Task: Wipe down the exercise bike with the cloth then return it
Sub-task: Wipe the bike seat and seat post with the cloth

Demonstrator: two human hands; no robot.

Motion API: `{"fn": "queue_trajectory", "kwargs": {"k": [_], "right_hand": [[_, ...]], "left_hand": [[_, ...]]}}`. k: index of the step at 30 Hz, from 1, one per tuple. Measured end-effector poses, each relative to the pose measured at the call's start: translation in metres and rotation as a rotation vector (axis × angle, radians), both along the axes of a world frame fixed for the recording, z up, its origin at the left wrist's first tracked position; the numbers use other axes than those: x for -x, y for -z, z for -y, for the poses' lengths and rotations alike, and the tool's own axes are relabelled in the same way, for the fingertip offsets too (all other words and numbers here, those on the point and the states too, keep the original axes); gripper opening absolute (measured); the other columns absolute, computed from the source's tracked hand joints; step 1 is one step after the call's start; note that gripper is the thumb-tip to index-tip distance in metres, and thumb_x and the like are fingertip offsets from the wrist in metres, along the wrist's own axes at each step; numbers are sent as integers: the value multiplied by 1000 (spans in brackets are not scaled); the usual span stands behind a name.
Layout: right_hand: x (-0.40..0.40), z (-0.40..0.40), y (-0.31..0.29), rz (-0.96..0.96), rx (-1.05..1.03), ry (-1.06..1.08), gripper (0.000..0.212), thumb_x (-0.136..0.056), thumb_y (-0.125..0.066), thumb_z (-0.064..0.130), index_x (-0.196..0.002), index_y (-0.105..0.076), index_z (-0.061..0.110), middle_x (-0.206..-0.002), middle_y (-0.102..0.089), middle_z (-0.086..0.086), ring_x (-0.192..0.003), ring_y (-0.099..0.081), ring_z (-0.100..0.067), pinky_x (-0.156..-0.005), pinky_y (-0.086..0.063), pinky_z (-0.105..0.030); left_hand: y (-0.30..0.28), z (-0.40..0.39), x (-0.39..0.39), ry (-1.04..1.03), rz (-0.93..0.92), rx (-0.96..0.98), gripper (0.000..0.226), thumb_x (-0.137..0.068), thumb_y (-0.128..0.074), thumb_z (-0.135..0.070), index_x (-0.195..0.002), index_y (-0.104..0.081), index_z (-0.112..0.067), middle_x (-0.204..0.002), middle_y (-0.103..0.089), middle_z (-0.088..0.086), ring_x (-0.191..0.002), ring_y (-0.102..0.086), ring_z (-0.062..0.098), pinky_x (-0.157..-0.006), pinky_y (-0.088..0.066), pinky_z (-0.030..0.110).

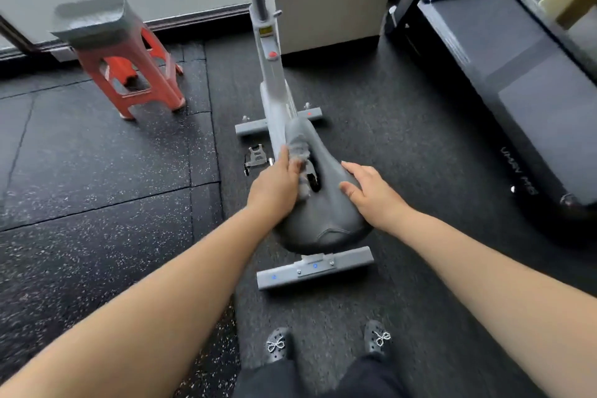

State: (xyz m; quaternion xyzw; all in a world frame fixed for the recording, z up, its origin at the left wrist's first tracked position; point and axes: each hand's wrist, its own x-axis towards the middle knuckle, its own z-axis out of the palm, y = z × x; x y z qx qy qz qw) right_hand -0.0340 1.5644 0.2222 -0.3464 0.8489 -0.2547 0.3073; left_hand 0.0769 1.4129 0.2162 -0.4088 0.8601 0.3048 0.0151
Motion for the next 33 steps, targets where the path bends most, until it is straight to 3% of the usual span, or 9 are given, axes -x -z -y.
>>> {"fn": "queue_trajectory", "kwargs": {"k": [3,6,9,13,20,25,27,30,33], "right_hand": [[7,-2,-3,52,10,-44,56,-95,-47,36,-146,-30,20,-148,-33,-10,-136,-36,-29,-114,-26,-40],[15,-7,-4,75,10,-173,64,-94,-49,35,-149,-22,16,-151,-29,-12,-140,-28,-29,-117,-19,-37],[16,-12,-1,92,18,-270,71,-94,-48,38,-150,-13,15,-155,-20,-10,-143,-19,-25,-115,-12,-29],[17,-14,4,73,3,-292,82,-90,-52,46,-151,-4,21,-157,-11,-5,-143,-20,-27,-116,-15,-36],[20,-16,10,58,27,-323,86,-88,-53,48,-151,-2,20,-158,-9,-5,-145,-15,-25,-119,-14,-43],[20,-15,8,88,31,-321,83,-90,-53,44,-151,-2,19,-158,-8,-7,-145,-14,-24,-118,-11,-36],[20,-15,6,116,36,-317,82,-91,-54,41,-151,-3,18,-157,-9,-7,-145,-13,-23,-118,-10,-33],[21,-18,3,167,65,-292,72,-94,-50,33,-151,-8,19,-157,-13,-6,-145,-13,-19,-115,-7,-25],[22,-21,2,199,83,-262,60,-98,-42,21,-151,-13,13,-158,-14,-6,-146,-11,-15,-107,-3,-13]], "left_hand": [[-22,22,-3,-188,-74,-237,48,-101,-31,-40,-102,-64,-4,-106,-65,20,-100,-59,32,-79,-45,24],[-46,7,-21,-389,-201,-191,51,-102,-30,-35,-101,-65,2,-111,-64,24,-106,-58,36,-85,-42,34],[-48,-51,-32,-546,-246,-52,46,-102,-25,-33,-128,-52,-7,-133,-55,18,-122,-49,34,-95,-36,35],[-3,-120,-24,-500,17,158,61,-97,-22,-44,-149,-18,-14,-157,-13,20,-142,-13,38,-116,-14,48],[15,-93,-24,-492,-54,302,58,-91,-21,-46,-139,-45,-22,-144,-43,16,-130,-39,33,-108,-26,42],[2,-16,-28,-510,41,-148,47,-99,-32,-37,-115,-62,-4,-124,-60,22,-113,-54,37,-91,-40,35],[-9,-5,-32,-535,47,-142,49,-99,-33,-39,-106,-65,-3,-117,-63,23,-108,-56,37,-85,-40,35],[-23,-32,-36,-660,-207,125,43,-99,-32,-36,-92,-64,-8,-101,-67,16,-99,-59,33,-73,-37,32],[-24,-107,-30,-400,-443,288,40,-99,-35,-30,-129,-55,-13,-132,-56,6,-126,-48,22,-105,-33,29]]}}
